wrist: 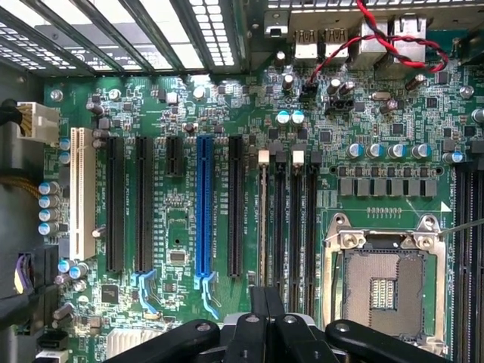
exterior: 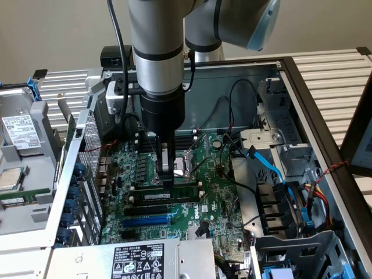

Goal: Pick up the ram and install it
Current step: 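Press down the ram until it locks into place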

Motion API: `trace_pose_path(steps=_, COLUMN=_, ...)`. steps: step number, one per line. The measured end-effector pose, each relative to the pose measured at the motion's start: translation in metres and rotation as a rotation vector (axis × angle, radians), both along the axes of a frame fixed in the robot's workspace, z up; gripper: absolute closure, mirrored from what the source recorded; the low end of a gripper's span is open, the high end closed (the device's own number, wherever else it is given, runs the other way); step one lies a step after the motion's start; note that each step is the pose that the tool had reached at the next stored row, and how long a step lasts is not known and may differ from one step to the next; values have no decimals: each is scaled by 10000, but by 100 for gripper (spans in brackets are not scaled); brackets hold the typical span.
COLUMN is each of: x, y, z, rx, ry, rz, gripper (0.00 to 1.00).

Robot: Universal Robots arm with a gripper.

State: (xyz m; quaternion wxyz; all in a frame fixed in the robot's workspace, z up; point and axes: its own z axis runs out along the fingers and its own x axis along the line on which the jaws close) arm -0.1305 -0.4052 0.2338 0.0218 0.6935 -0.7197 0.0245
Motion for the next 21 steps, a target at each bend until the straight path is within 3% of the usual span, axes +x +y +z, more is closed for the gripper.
trace_pose_path(steps=3, x=-1, y=0, z=-6, rx=51, ry=-30, rz=2, gripper=90)
trace_pose_path(steps=21, x=-6, y=-24, z=-44, rx=147, ry=-45, rz=6, gripper=90)
